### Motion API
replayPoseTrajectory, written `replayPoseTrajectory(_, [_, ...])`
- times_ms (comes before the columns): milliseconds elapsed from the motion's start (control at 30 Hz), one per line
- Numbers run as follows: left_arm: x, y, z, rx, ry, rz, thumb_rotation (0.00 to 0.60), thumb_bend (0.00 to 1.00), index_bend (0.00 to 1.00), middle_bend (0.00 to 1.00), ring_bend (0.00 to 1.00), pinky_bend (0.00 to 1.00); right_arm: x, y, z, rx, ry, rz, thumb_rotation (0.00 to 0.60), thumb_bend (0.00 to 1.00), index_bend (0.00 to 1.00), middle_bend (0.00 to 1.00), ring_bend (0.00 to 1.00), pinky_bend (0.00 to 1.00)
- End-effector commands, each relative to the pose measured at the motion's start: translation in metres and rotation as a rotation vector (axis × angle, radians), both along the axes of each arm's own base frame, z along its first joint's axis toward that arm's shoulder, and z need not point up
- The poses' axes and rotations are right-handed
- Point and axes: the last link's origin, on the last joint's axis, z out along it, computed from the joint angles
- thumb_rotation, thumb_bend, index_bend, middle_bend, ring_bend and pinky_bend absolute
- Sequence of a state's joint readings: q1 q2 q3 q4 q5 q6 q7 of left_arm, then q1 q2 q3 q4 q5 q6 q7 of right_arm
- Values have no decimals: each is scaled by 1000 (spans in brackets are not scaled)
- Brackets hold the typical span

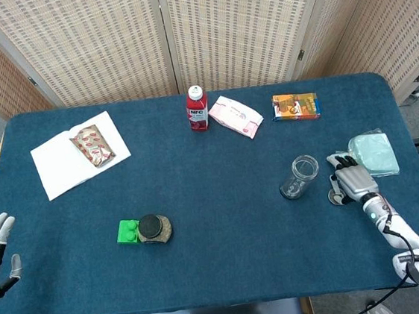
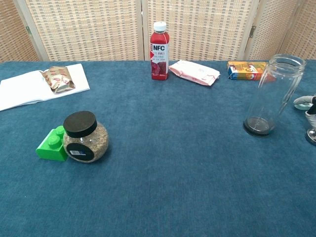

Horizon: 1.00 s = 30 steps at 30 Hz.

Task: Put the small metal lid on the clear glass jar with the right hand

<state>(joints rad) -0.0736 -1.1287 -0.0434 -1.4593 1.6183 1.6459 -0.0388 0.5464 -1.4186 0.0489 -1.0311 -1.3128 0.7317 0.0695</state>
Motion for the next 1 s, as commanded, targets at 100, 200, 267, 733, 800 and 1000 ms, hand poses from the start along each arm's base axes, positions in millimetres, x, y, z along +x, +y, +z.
replayPoseTrajectory(100, [0, -1, 1, 2, -2, -5, 600, 539, 0, 58, 0, 0, 6, -3, 5, -9, 4, 19, 600, 306, 695, 53, 0, 0])
replayPoseTrajectory(200, [1, -1, 1, 3, -2, -9, 600, 539, 0, 58, 0, 0, 9, -3, 9, -18, 3, 28, 600, 306, 695, 53, 0, 0])
replayPoseTrajectory(267, [1, -1, 0, 5, -2, -10, 600, 539, 0, 58, 0, 0, 11, -2, 12, -24, 4, 33, 600, 306, 695, 54, 0, 0])
replayPoseTrajectory(733, [2, -1, -1, 9, 5, -12, 600, 539, 0, 58, 0, 0, 30, 1, 40, -82, -2, 78, 600, 306, 695, 54, 0, 0])
replayPoseTrajectory(800, [2, -1, -1, 9, 6, -12, 600, 540, 0, 58, 0, 0, 35, 1, 45, -89, -5, 86, 600, 306, 695, 54, 0, 0])
replayPoseTrajectory(1000, [2, -1, -2, 10, 10, -13, 600, 539, 0, 58, 0, 0, 52, 3, 62, -114, -18, 113, 600, 305, 695, 54, 0, 0])
